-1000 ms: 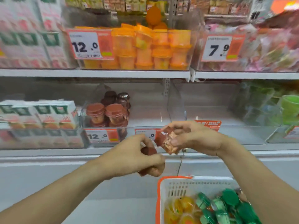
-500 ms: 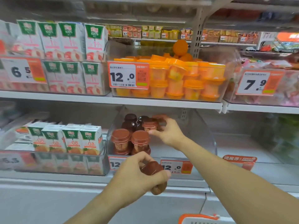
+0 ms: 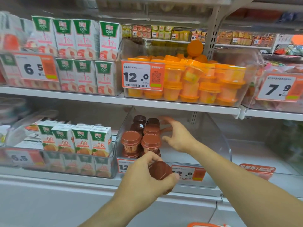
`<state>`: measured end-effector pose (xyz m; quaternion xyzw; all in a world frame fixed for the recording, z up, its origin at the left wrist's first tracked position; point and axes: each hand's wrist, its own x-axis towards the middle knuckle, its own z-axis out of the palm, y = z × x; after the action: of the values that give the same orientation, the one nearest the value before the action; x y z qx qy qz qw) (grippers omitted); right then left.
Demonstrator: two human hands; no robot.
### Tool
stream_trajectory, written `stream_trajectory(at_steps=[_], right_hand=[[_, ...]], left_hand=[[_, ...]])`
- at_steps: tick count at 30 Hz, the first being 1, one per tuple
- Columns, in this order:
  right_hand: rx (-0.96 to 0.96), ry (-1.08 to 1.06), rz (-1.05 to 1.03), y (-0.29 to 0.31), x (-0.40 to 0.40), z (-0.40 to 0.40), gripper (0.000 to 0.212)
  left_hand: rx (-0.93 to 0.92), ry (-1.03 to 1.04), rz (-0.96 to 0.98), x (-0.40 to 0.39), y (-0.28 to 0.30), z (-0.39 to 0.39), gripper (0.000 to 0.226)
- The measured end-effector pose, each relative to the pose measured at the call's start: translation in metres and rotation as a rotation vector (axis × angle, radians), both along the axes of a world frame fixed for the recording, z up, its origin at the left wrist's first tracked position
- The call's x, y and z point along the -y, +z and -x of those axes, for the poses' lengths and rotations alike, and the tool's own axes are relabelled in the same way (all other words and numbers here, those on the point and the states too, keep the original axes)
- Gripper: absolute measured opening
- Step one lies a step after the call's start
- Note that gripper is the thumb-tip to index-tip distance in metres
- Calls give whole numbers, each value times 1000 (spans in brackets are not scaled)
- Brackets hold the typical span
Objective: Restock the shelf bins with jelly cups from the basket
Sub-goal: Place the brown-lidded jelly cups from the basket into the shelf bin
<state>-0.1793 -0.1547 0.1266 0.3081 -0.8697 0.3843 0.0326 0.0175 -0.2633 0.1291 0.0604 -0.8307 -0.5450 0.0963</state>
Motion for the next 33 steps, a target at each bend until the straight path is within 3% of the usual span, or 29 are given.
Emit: stream_trajectory(at_steps=[3,5,6,8,10,14,21,27,33], right_hand=[[-10,-157,167,17,-20,-25,27],[178,-66,296,27,-39,-52,9],[312,43,286,33,-48,-68,8],[545,239,155,42,-60,-95,32],[636,302,146,43,-64,-107,35],[686,117,369,36,-62,-94,28],[796,-211,771,15,-28,-13,30],[648,-337,491,19,19,30,31],[645,-346,332,22,37,42,27]], left_hand=[[-126,39,62,0,2,0,39],[-212,53,101,-1,4,1,41],[-263,60,140,-3,4,3,42],[-355,61,213,-7,5,7,43],[-401,68,259,-13,6,11,45],[-394,76,333,-19,6,17,66],[-401,171,495,-16,0,22,31],[-358,147,458,-15,-3,23,17],[-347,140,408,-13,-2,22,12]])
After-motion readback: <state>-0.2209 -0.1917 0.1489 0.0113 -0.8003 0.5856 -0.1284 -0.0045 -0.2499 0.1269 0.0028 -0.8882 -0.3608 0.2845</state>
